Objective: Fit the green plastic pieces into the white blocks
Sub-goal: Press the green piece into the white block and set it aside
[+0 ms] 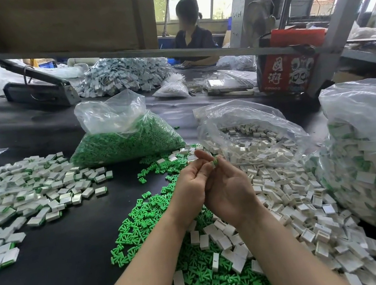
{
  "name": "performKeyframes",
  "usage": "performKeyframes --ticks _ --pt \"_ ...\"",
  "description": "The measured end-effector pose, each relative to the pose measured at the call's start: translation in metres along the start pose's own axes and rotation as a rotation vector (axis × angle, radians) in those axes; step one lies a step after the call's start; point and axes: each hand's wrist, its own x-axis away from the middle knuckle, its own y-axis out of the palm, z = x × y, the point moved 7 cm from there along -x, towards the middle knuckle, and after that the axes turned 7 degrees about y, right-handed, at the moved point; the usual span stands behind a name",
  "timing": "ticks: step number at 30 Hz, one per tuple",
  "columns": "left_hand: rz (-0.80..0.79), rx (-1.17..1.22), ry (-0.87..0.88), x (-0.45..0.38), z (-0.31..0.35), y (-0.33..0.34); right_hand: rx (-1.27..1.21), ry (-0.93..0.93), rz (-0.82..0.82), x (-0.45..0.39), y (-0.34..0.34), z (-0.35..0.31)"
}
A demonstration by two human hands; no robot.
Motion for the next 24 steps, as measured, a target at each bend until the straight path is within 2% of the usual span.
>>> performKeyframes --ticks 8,14,24 --pt "0.015 0.008 0.017 0.000 0.001 0.000 -0.016 -0.031 -0.008 0.004 0.003 -0.003" --pt "0.024 -0.059 0.021 0.002 0.001 0.000 -0.033 -0.046 0.050 0.003 0.001 0.001" --pt "-0.006 -0.039 0.044 0.003 0.012 0.005 0.000 -0.029 0.001 -0.001 0.003 -0.001"
